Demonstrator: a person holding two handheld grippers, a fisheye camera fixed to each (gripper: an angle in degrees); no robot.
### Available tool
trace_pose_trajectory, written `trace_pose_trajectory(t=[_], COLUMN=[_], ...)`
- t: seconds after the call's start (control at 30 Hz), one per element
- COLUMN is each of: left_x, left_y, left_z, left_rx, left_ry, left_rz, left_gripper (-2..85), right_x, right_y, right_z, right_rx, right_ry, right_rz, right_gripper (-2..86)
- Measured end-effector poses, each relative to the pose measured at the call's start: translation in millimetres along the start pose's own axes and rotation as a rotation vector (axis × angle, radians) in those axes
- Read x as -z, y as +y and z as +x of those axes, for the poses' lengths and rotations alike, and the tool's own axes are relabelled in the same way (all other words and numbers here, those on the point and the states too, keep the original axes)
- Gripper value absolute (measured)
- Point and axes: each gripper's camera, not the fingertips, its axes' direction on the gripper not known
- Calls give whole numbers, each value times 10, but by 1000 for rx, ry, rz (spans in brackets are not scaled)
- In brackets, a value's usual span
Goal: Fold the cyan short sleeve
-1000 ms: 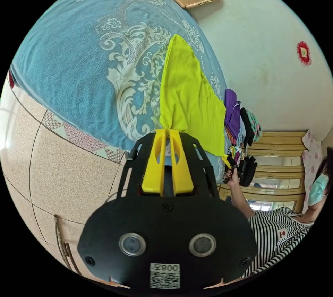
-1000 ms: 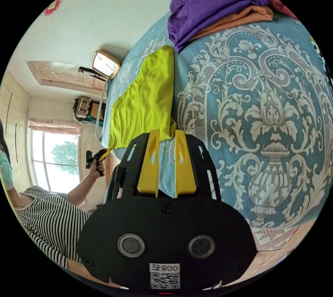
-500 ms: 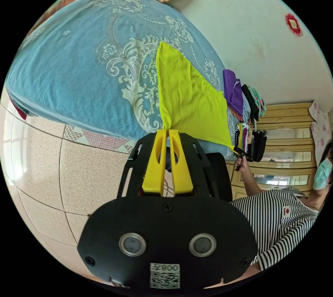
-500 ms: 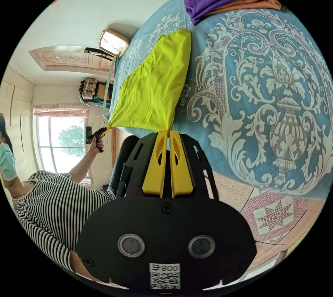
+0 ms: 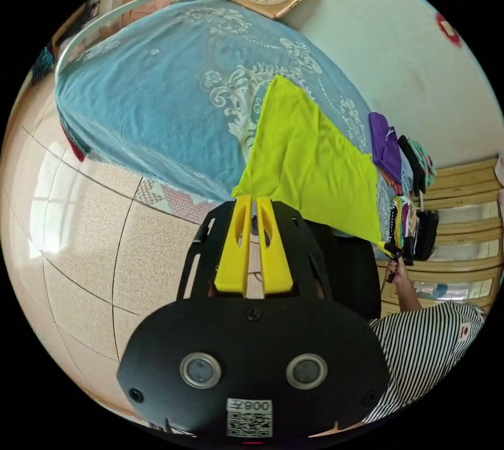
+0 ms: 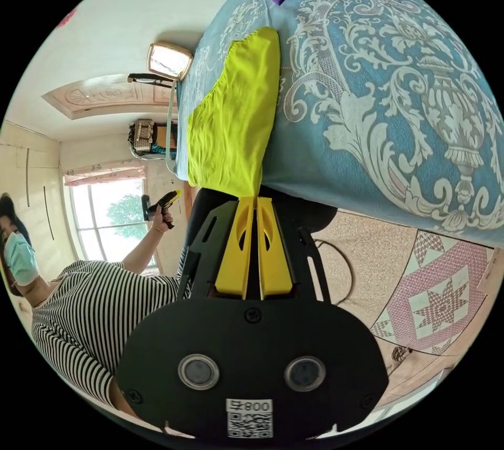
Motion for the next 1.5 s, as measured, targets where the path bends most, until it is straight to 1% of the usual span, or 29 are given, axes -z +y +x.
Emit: trace_pose_trajectory(t=[0.03,0.1,0.13,0.2,0.23,0.27,0.3,0.33,0.37,0.4,0.5,0.6,0.67,0.77,0.83,0.97,1.03,1.1,1.2,1.27,1.37,1.5], left_x=[18,-24,-69,-344,-426,-587,-730,-793,-885,-943,-1032,-1167,-1278,-1391,-1375,-1257,-1172,-1071,-988,-959,-956,-1005], left_y=[28,141,168,293,331,420,533,592,716,844,1107,1298,1390,1491,1507,1317,1174,967,758,694,658,659], left_z=[152,949,1179,2119,2354,2816,3247,3446,3807,4127,4715,5128,5330,5587,5695,5809,5802,5744,5659,5646,5683,5769], left_rx=[-41,-246,-307,-535,-595,-716,-833,-885,-984,-1076,-1231,-1317,-1342,-1342,-1327,-1183,-1101,-974,-847,-818,-813,-819], left_ry=[16,81,100,185,211,232,217,205,176,117,-17,-125,-200,-294,-274,-205,-131,-27,74,92,104,109], left_rz=[12,25,15,-55,-80,-127,-160,-175,-187,-172,-124,-123,-129,-118,-109,-98,-95,-94,-88,-80,-83,-89], left_gripper=[28,40,43,60,62,67,71,73,77,81,88,88,81,47,28,14,12,10,9,9,9,8], right_x=[1,-5,-13,-51,-60,-72,-76,-76,-73,-73,-101,-171,-220,-302,-335,-240,-175,-140,-258,-382,-589,-773], right_y=[-1,-1,-2,-8,-11,-18,-24,-26,-26,-21,-10,-29,-52,-96,-120,-153,-170,-225,-384,-512,-729,-1024], right_z=[-14,-85,-106,-197,-218,-256,-289,-307,-343,-378,-427,-451,-457,-463,-475,-414,-273,-22,236,322,398,397], right_rx=[4,19,23,41,45,51,56,61,70,80,100,118,127,134,140,165,122,46,-52,-102,-161,-224], right_ry=[-2,-17,-18,-22,-25,-35,-47,-54,-61,-63,-86,-109,-141,-164,-156,-220,-215,-264,-295,-304,-390,-454], right_rz=[3,22,24,26,26,27,30,32,37,40,40,37,36,29,25,96,155,232,260,251,243,262], right_gripper=[6,6,6,6,5,5,5,5,5,5,6,6,6,7,8,10,16,38,73,88,106,125])
